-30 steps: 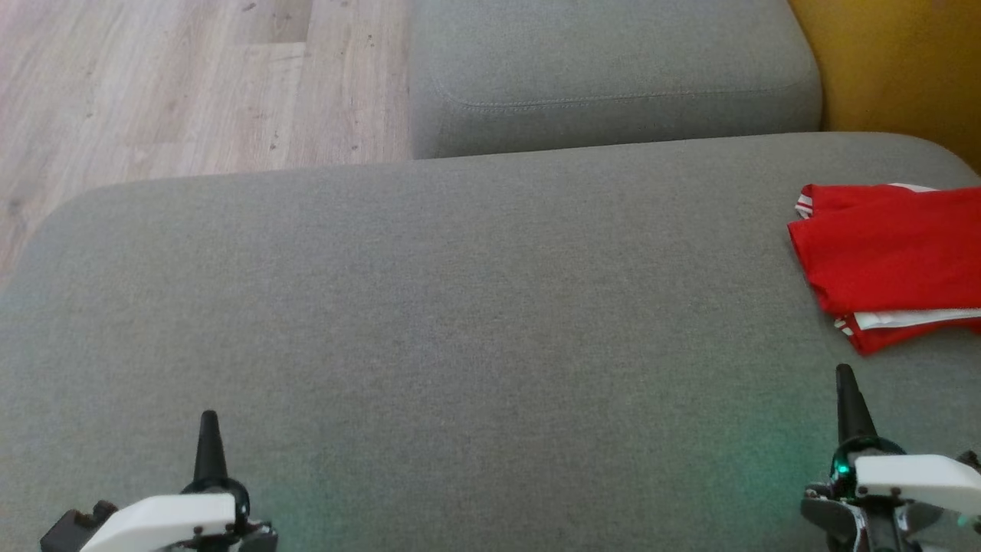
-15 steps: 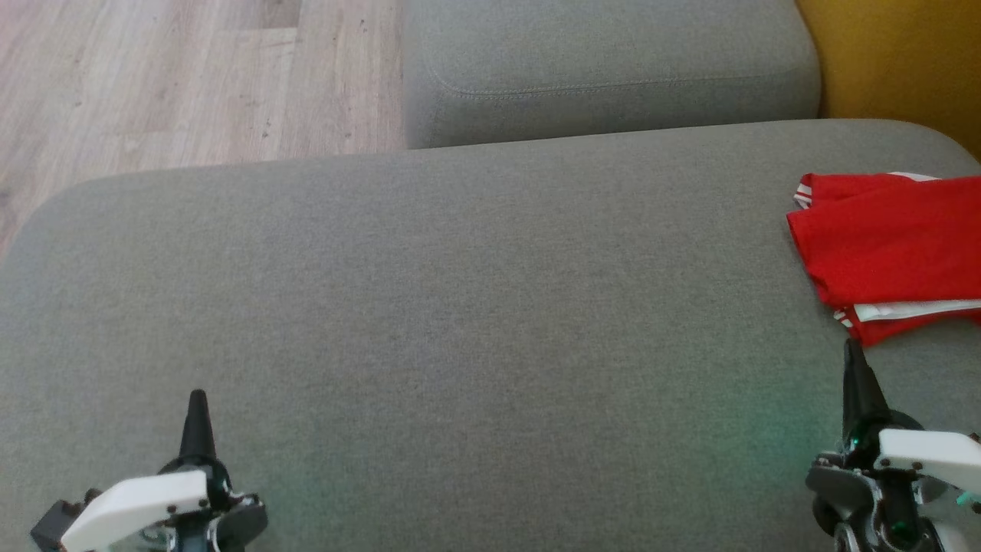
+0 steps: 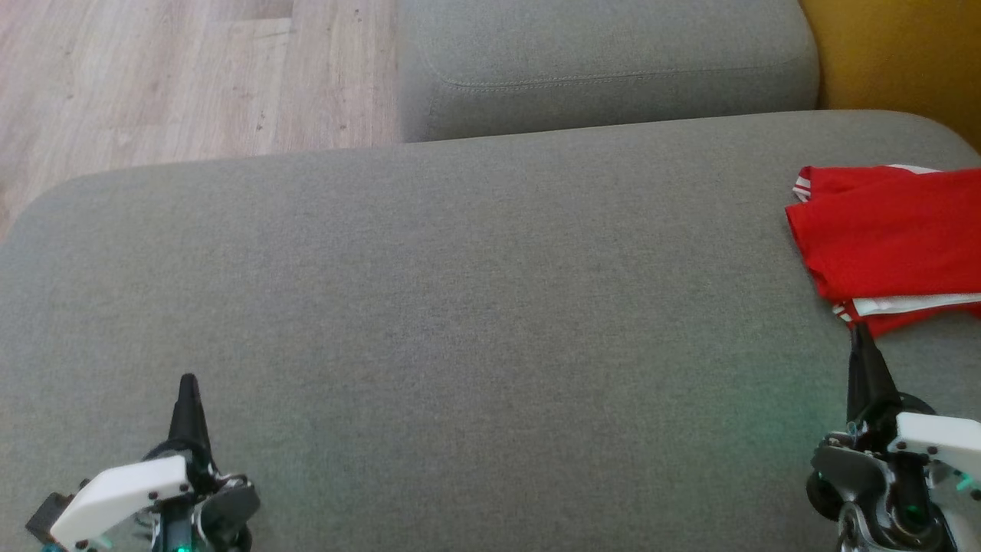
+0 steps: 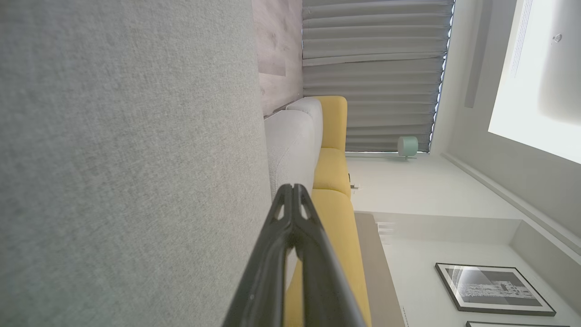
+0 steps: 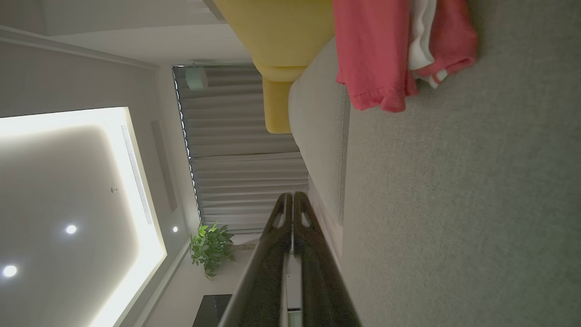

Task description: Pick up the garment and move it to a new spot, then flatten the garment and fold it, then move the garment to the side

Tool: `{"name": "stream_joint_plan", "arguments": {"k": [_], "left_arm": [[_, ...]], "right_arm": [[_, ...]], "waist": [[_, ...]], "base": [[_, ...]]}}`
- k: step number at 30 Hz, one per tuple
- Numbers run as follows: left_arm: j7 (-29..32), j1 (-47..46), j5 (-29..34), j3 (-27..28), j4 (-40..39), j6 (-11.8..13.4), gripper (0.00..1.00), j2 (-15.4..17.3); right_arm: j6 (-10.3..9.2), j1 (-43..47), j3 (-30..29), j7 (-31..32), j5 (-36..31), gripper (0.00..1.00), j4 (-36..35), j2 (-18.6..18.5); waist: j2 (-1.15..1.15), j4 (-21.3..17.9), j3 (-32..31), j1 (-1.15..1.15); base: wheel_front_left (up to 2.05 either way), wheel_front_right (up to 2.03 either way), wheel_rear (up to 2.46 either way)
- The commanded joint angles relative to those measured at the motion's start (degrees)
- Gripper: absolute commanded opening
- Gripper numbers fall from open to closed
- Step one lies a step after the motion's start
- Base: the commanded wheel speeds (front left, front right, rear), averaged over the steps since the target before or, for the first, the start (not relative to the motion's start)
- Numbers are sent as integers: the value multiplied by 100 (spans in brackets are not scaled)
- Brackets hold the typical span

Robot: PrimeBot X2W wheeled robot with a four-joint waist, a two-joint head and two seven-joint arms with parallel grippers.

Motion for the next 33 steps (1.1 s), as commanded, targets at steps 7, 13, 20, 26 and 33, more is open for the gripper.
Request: {"name": "stream_joint_plan", "arguments": {"k": [7, 13, 20, 26, 33], "left_arm": [[33, -292, -2, 238, -164, -40, 0, 38], [45, -293, 10, 253, -163, -40, 0, 28], [63, -295, 29, 275, -162, -40, 0, 12], [73, -295, 39, 288, -161, -40, 0, 3], [84, -297, 51, 301, -160, -40, 0, -7]], "right_arm": [[21, -283, 94, 63, 19, 0, -182, -100], [21, -284, 83, 72, 9, 0, -182, -92], [21, -285, 65, 86, -5, 0, -181, -79], [21, -286, 56, 93, -13, 0, -180, -73], [21, -287, 46, 102, -22, 0, -179, -65]], "waist": [[0, 0, -1, 0], [0, 0, -1, 0], [0, 0, -1, 0], [0, 0, -1, 0], [0, 0, -1, 0]], "base": [[0, 0, 0], [0, 0, 0], [0, 0, 0], [0, 0, 0], [0, 0, 0]]}}
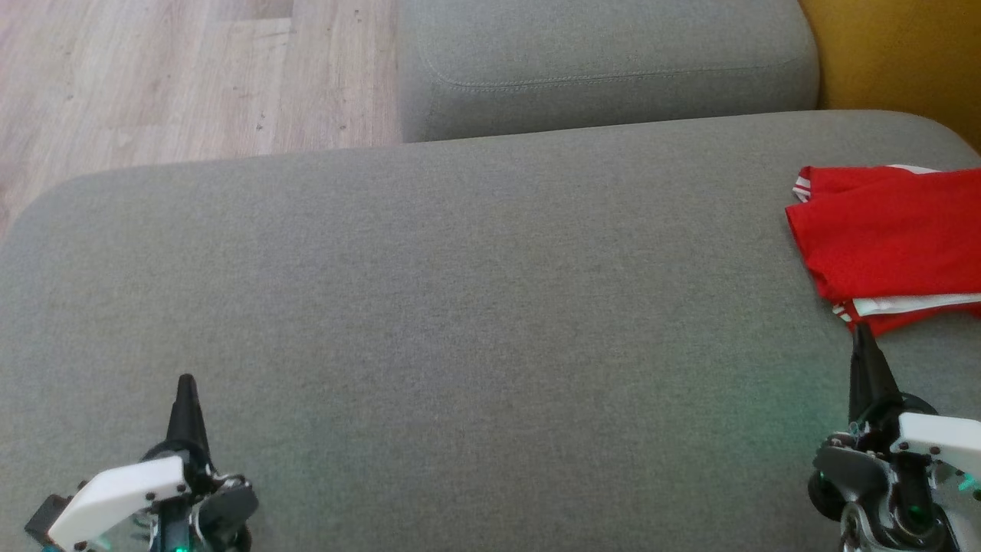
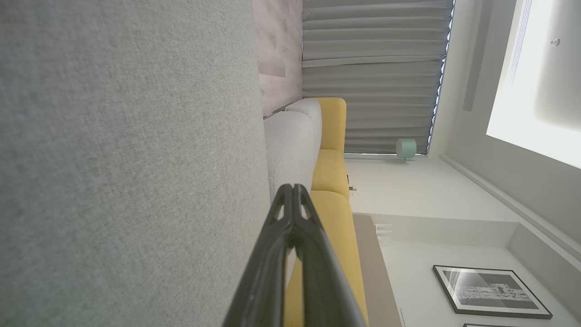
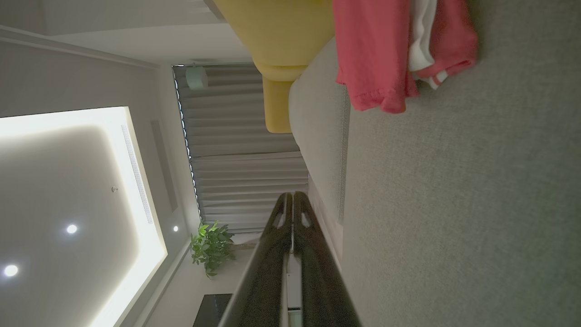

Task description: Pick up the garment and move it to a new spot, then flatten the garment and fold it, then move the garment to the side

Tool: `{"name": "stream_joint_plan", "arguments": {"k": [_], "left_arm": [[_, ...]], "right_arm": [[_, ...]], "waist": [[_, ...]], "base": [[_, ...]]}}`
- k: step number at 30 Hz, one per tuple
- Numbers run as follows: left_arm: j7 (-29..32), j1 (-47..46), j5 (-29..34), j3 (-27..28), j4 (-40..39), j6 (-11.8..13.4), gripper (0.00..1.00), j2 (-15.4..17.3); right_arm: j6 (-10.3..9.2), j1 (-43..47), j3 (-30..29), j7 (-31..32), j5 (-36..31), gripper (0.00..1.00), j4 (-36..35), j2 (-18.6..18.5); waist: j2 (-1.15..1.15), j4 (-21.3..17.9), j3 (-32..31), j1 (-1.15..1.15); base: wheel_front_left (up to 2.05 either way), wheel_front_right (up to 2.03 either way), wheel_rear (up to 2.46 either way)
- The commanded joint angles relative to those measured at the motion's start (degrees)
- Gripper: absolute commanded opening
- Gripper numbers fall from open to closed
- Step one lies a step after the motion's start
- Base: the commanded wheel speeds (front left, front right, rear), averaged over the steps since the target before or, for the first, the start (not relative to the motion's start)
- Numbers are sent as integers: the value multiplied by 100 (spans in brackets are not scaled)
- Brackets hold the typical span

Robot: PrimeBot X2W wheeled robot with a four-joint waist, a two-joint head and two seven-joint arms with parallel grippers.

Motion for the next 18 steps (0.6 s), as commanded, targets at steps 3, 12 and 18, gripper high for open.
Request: {"name": "stream_joint_plan", "arguments": {"k": [3, 12, 18], "left_arm": [[31, -290, 43, 203, -161, -40, 0, 43], [45, -292, 58, 220, -160, -40, 0, 31], [52, -293, 65, 228, -160, -40, 0, 25]], "right_arm": [[21, -287, 91, 38, -23, 0, -180, -65], [21, -289, 78, 49, -34, 0, -179, -55], [21, -289, 72, 53, -39, 0, -179, -51]], "waist": [[0, 0, 0, 0], [0, 0, 0, 0], [0, 0, 0, 0]], "base": [[0, 0, 0], [0, 0, 0], [0, 0, 0]]}}
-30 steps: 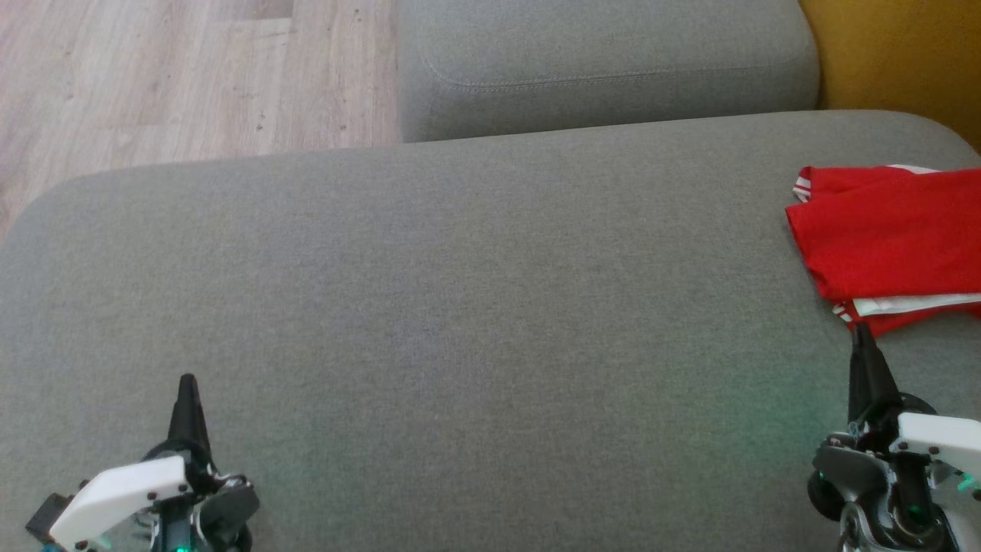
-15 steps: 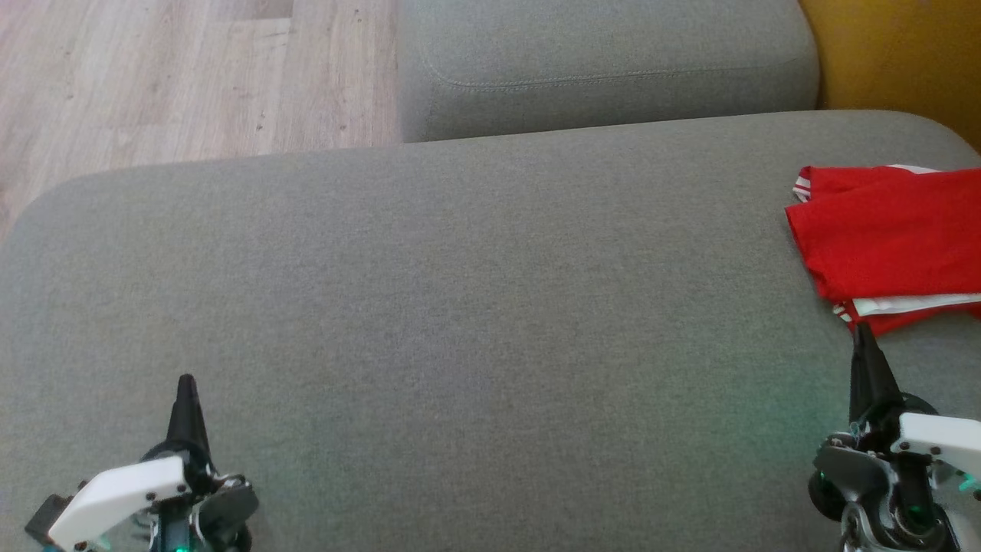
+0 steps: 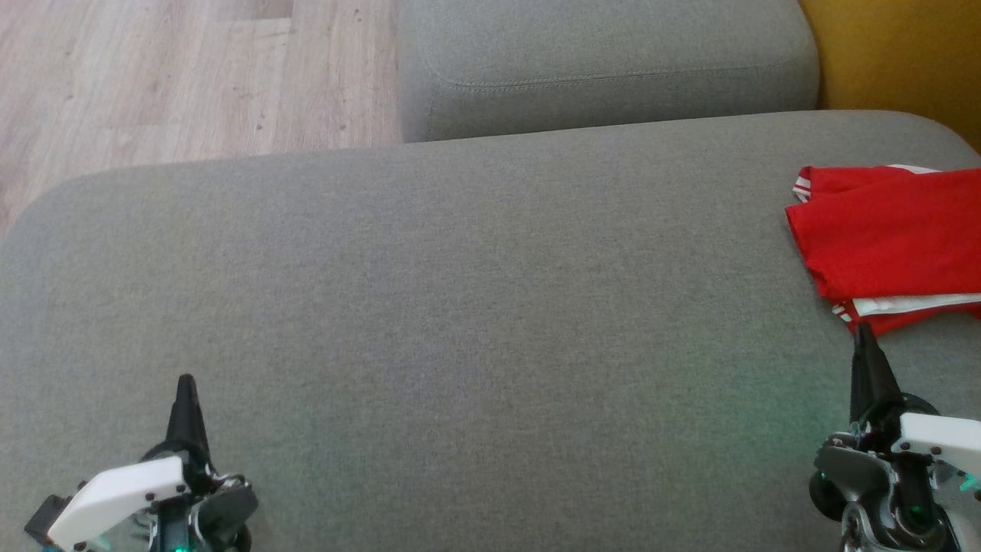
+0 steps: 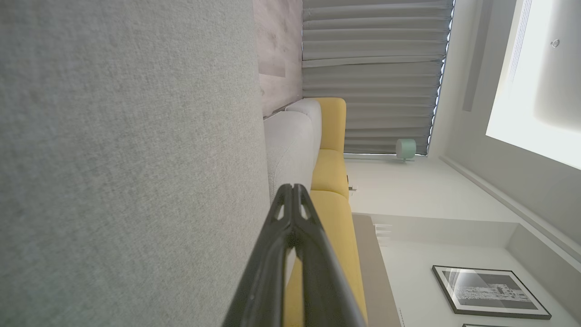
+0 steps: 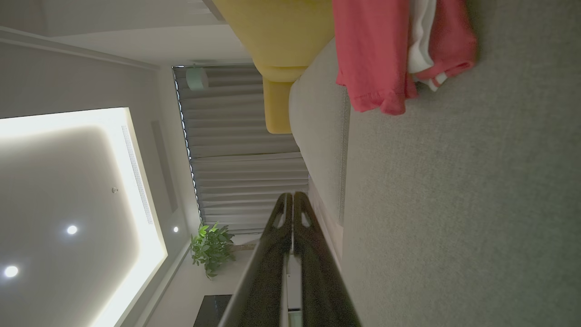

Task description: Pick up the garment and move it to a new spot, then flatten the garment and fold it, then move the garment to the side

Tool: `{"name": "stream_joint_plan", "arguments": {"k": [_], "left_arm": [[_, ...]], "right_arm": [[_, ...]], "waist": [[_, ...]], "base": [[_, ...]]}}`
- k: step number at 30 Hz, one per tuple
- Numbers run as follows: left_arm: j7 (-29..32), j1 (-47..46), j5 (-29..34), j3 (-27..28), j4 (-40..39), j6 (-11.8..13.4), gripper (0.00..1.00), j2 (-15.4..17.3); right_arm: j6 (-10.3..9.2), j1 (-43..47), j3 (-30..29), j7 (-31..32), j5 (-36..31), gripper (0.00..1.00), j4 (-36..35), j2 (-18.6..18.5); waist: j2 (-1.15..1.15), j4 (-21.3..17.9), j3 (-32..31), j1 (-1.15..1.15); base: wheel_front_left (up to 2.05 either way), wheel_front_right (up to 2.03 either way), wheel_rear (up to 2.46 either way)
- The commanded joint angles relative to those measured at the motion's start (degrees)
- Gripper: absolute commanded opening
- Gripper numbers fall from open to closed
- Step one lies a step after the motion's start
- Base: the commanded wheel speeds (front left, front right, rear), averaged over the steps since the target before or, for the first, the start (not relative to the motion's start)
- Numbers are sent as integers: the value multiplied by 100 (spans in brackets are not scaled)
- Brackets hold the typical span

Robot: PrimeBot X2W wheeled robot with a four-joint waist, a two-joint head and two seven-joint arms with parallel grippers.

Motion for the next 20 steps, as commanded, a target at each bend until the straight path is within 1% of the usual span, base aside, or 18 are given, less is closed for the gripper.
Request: {"name": "stream_joint_plan", "arguments": {"k": [1, 20], "left_arm": [[27, -293, 56, 193, -161, -40, 0, 44], [48, -295, 78, 220, -160, -40, 0, 25]], "right_arm": [[21, -289, 96, 47, -38, 0, -180, -55], [21, -291, 76, 62, -54, 0, -179, -41]], "waist": [[0, 0, 0, 0], [0, 0, 0, 0]], "base": [[0, 0, 0], [0, 0, 0]]}}
